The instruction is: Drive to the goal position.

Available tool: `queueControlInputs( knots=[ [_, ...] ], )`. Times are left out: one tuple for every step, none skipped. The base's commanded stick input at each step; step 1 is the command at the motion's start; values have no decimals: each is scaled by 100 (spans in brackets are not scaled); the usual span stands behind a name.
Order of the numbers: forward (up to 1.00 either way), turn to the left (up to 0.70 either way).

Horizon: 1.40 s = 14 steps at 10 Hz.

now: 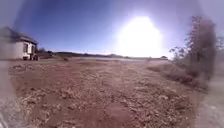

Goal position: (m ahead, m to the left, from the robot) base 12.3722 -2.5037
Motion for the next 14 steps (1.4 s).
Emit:
queueControlInputs(
  knots=[
    [50, 0],
    [50, 0],
    [50, 0],
    [50, 0],
    [50, 0],
    [50, 0],
    [50, 0],
    [50, 0],
    [50, 0],
    [50, 0],
    [50, 0],
    [50, 0],
    [50, 0],
    [50, 0]
  ],
)
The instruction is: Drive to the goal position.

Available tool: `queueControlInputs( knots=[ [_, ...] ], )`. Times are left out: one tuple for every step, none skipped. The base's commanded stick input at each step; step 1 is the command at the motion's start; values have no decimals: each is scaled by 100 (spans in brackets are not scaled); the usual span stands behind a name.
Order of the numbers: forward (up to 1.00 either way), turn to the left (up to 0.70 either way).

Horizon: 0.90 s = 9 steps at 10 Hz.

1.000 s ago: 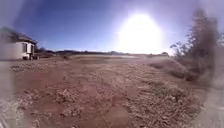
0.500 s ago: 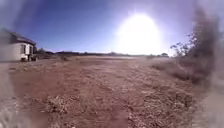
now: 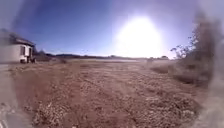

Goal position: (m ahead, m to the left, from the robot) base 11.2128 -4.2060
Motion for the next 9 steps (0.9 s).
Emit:
queueControlInputs(
  knots=[
    [50, 0],
    [50, 0],
    [50, 0],
    [50, 0],
    [50, 0],
    [50, 0],
    [50, 0],
    [50, 0],
    [50, 0]
  ],
)
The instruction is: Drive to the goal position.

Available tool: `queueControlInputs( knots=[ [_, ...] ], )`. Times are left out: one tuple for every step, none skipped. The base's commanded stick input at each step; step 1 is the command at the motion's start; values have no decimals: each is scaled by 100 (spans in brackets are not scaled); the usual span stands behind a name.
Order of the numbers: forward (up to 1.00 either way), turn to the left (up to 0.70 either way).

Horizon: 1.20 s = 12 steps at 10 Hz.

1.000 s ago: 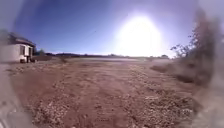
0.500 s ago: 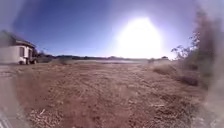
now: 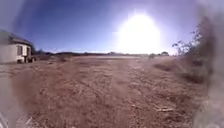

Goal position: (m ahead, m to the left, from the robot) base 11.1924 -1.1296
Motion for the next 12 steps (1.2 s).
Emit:
queueControlInputs(
  knots=[
    [50, 0],
    [50, 0],
    [50, 0],
    [50, 0],
    [50, 0],
    [50, 0],
    [50, 0],
    [50, 0],
    [50, 0],
    [50, 0],
    [50, 0],
    [50, 0]
  ],
)
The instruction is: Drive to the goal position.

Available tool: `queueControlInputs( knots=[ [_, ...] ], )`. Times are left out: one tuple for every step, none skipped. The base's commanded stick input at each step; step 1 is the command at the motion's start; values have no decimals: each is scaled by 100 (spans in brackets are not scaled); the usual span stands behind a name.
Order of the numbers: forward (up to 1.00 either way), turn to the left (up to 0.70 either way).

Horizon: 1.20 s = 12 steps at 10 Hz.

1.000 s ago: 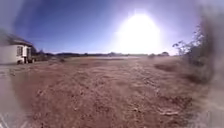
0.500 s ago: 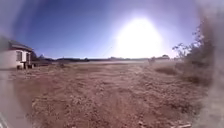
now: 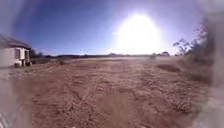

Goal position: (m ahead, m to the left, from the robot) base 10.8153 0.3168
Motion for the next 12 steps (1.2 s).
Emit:
queueControlInputs(
  knots=[
    [50, 0],
    [50, 0],
    [50, -48],
    [50, -50],
    [50, -41],
    [50, 0],
    [50, 0],
    [50, 0],
    [50, 0],
    [50, 0],
    [50, 0],
    [50, 0]
  ],
)
